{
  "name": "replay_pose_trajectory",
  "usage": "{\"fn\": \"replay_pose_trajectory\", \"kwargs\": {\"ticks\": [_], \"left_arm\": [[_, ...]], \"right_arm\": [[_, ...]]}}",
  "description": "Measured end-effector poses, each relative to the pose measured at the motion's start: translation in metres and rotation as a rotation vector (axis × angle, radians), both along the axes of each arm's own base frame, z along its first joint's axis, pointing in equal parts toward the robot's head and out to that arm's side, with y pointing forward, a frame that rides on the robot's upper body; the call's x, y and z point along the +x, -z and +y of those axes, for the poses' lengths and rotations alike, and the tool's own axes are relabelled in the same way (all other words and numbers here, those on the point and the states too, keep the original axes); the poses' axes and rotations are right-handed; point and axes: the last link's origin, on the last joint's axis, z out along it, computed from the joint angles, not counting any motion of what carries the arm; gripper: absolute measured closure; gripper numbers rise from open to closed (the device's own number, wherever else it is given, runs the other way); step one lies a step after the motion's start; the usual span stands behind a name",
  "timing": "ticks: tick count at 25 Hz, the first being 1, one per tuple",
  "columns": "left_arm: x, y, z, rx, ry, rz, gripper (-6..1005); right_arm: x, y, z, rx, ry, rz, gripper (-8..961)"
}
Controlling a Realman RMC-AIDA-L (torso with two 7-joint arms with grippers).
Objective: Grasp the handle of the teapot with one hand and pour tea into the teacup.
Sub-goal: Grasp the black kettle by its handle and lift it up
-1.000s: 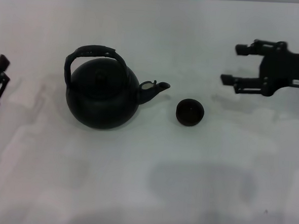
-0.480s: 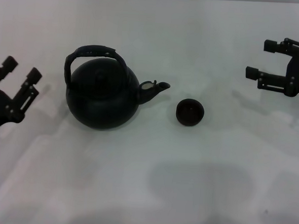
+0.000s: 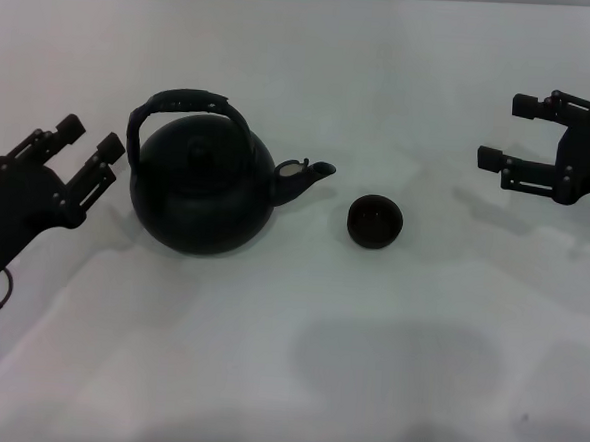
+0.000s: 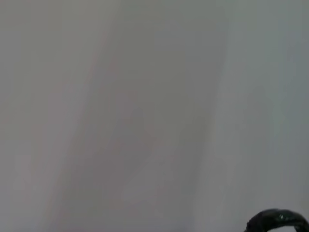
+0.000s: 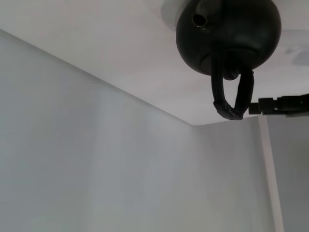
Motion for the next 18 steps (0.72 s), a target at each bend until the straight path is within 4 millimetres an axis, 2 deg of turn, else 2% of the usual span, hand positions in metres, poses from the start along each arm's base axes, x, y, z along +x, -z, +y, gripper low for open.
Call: {"fn": "replay_pose_trajectory", "kwargs": {"ticks": [8, 18], "left_arm": [[0.006, 0.009, 0.01, -0.083, 0.025, 0.023, 474], [0.004, 0.012, 0.011, -0.105, -0.003, 0.013, 475]], "right_arm": [[0.0, 0.001, 0.0, -0.004, -0.002, -0.004, 128], [0.002, 0.001, -0.001, 0.002, -0.001, -0.002, 136]]}}
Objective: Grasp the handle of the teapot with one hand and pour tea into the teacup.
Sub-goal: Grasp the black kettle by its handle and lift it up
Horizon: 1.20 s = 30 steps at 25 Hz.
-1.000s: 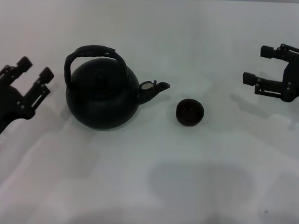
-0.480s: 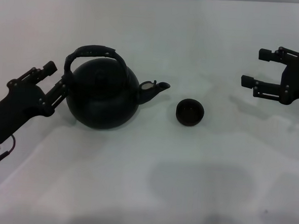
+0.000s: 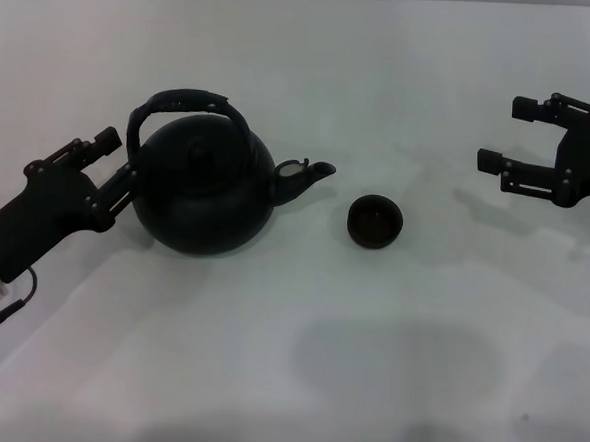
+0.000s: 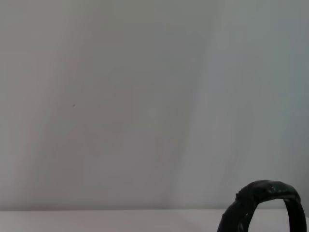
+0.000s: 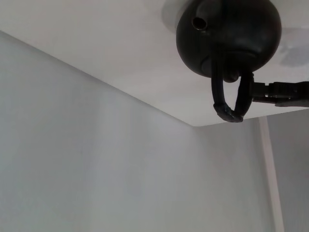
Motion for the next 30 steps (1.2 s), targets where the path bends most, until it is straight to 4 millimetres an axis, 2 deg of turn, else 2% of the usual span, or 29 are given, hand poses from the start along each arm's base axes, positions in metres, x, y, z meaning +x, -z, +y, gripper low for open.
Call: {"fn": "replay_pose_trajectory", "kwargs": {"ticks": [16, 18, 30], "left_arm": [[0.002, -0.003, 0.005, -0.016, -0.018, -0.043, 529], [0.002, -0.004, 0.006, -0.018, -0.021, -0.05, 723], [0.0, -0.009, 0.016, -0.026, -0.055, -0.061, 813]], "right_arm": [[0.002, 0.002, -0.002, -0.003, 0.003, 0.002, 149], [0.002, 0.003, -0.002, -0.003, 0.002, 0.002, 151], [0.002, 0.005, -0.003, -0.002, 0.0, 0.011, 164]]}}
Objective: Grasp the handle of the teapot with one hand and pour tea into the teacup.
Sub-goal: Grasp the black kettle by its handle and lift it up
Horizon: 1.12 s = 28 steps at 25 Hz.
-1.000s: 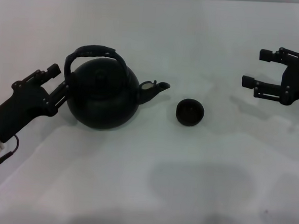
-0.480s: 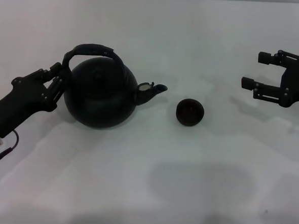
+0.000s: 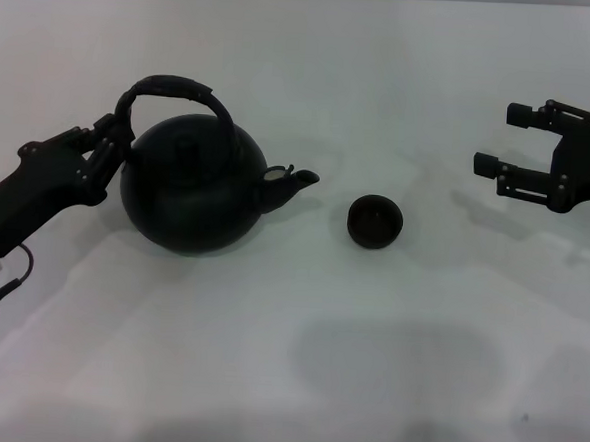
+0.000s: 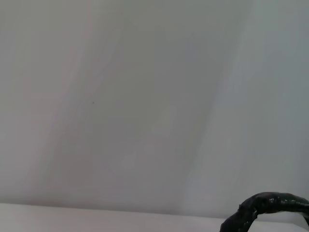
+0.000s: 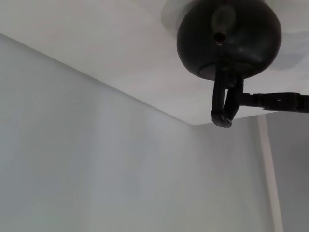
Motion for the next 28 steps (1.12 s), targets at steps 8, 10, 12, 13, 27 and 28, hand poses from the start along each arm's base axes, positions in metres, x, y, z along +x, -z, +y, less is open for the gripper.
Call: {"fn": "replay_pose_trajectory", "kwargs": {"ticks": [8, 10, 12, 13, 27, 28], "left_arm": [[0.0012, 0.0006, 0.0017, -0.029, 0.01, 0.006, 846], [0.0011, 0.0006, 0.0019, -0.031, 0.008, 0.005, 846], [0.0014, 0.0001, 0.0025, -0.032, 0.008, 0.004, 851], [0.0017, -0.0003, 0.0029, -0.032, 0.01, 0.004, 854], [0.0056, -0.0035, 0.005, -0.054, 0.043, 0.013, 772], [0.0058, -0.0034, 0.0054, -0.058, 0.043, 0.013, 769]], "right_arm": [[-0.0008, 0.0004, 0.0, 0.004, -0.005, 0.007, 169], [-0.0009, 0.0004, -0.0001, 0.004, -0.009, 0.006, 170], [-0.0012, 0.0004, -0.0002, 0.004, -0.012, 0.005, 171], [-0.0013, 0.0004, -0.0002, 0.004, -0.013, 0.005, 172], [-0.0026, 0.0001, -0.0001, 0.002, -0.022, 0.003, 174], [-0.0026, 0.0, -0.0001, 0.002, -0.023, 0.003, 174]]}}
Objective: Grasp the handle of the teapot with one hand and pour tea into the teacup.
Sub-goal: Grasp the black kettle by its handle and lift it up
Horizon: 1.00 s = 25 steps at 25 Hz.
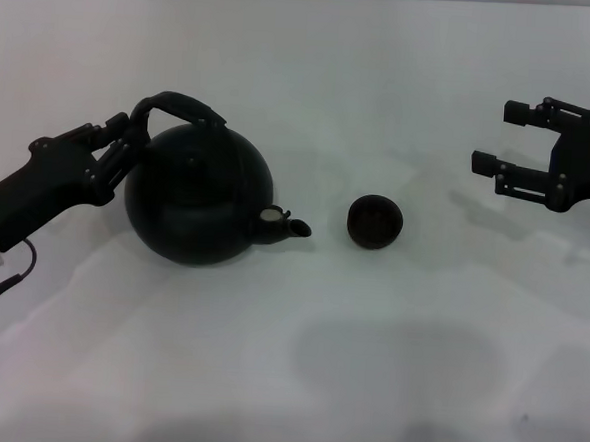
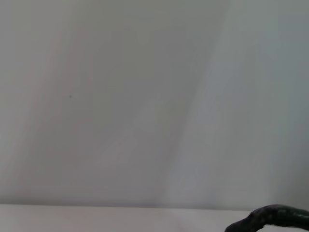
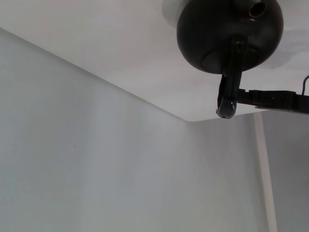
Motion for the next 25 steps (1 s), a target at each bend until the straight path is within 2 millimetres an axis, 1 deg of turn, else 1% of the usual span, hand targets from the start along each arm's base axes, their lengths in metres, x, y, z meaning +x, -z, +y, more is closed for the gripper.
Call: {"fn": "replay_pose_trajectory", "kwargs": {"ticks": [7, 13, 17, 23, 25], "left_arm": [[-0.002, 0.0, 0.001, -0.016, -0.006, 0.016, 751], [-0.005, -0.004, 0.006, -0.024, -0.012, 0.043, 742], [-0.003, -0.007, 0.013, -0.053, 0.0, 0.072, 720], [0.002, -0.008, 0.017, -0.055, 0.034, 0.1, 661], [0.004, -0.009, 0.019, -0.058, 0.047, 0.112, 665]], "right_arm": [[-0.001, 0.0, 0.0, -0.003, -0.006, 0.002, 174], [-0.001, 0.0, -0.001, -0.004, -0.01, 0.002, 175], [-0.002, 0.0, -0.001, -0.004, -0.01, 0.002, 175], [-0.002, 0.0, -0.001, -0.004, -0.01, 0.002, 175], [-0.002, 0.0, -0.001, -0.004, -0.01, 0.002, 175]]}}
